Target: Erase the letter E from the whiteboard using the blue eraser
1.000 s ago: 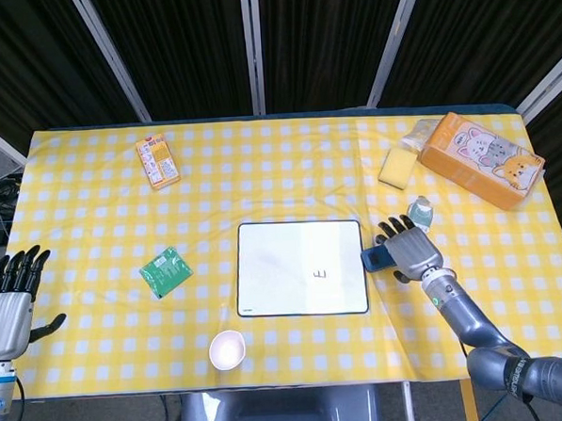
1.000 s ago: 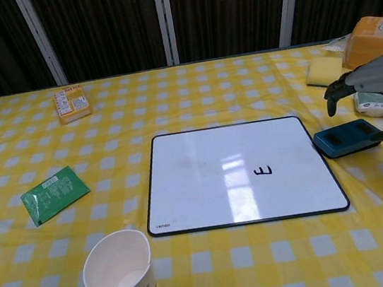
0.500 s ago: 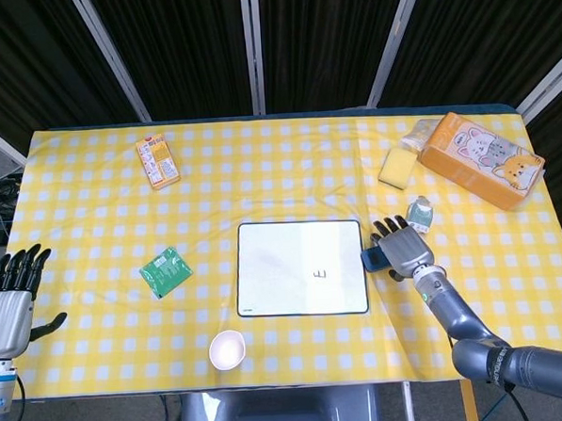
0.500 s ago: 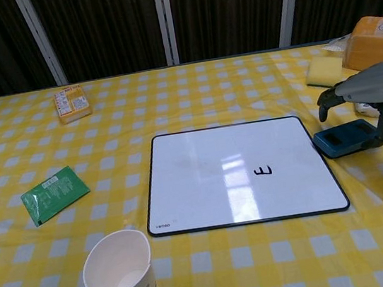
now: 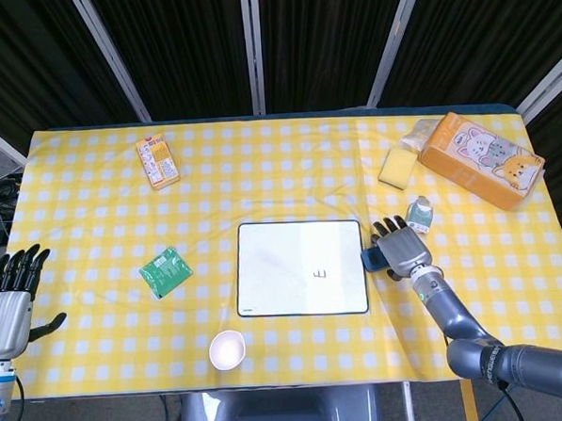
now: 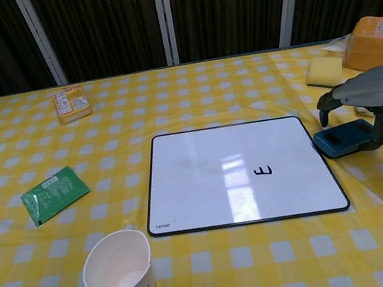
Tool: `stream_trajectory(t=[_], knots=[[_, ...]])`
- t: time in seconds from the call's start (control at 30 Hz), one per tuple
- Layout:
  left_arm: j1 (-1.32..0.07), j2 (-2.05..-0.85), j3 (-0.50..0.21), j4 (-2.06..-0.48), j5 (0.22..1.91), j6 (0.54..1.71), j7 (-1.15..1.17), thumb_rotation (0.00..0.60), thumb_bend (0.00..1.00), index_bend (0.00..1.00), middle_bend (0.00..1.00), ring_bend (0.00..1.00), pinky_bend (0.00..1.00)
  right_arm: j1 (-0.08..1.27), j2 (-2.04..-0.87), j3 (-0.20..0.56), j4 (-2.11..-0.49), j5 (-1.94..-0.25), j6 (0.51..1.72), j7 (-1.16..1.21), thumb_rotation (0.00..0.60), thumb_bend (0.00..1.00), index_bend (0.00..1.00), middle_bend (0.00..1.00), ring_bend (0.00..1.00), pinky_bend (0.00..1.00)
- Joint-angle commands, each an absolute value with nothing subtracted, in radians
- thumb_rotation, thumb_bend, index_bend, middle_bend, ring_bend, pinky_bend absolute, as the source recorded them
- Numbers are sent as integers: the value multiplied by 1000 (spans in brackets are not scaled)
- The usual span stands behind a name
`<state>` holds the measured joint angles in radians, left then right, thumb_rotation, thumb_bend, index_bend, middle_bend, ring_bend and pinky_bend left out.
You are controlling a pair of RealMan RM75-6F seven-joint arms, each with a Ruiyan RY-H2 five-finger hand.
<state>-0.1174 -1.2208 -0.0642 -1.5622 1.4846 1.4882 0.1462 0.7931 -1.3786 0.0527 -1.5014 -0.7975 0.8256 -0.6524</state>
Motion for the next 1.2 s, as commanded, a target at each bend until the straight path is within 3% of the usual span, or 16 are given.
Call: stream_trajectory(t=[0.03,0.67,0.83,0.9,1.07,1.2], knots=[[-118,-1221,-64,-1562,1485,1488,147,600,15,0,0,0,0,794,-1384,53,-1496,-799,832,-646,600,199,284,79,0,20],[-121,-1223,-63,-1560,1482,1486,147,600,16,0,0,0,0,802,-1422,33,-1458,-787,846,-632,600,200,333,111,0,50],[-122,-1223,-63,-1557,1482,1483,145,600,15,0,0,0,0,803,-1441,37,-1442,-798,846,-613,600,227,394,174,43,102],[-123,-1223,-65,-1555,1480,1483,140,600,15,0,0,0,0,798,-1455,43,-1426,-826,857,-591,600,282,469,256,142,194],[-121,-1221,-66,-1554,1478,1487,133,600,17,0,0,0,0,768,-1488,63,-1391,-927,916,-498,600,453,756,612,598,736],[-121,-1221,-65,-1554,1479,1488,133,600,16,0,0,0,0,744,-1485,86,-1394,-1026,976,-405,600,462,804,689,697,836]])
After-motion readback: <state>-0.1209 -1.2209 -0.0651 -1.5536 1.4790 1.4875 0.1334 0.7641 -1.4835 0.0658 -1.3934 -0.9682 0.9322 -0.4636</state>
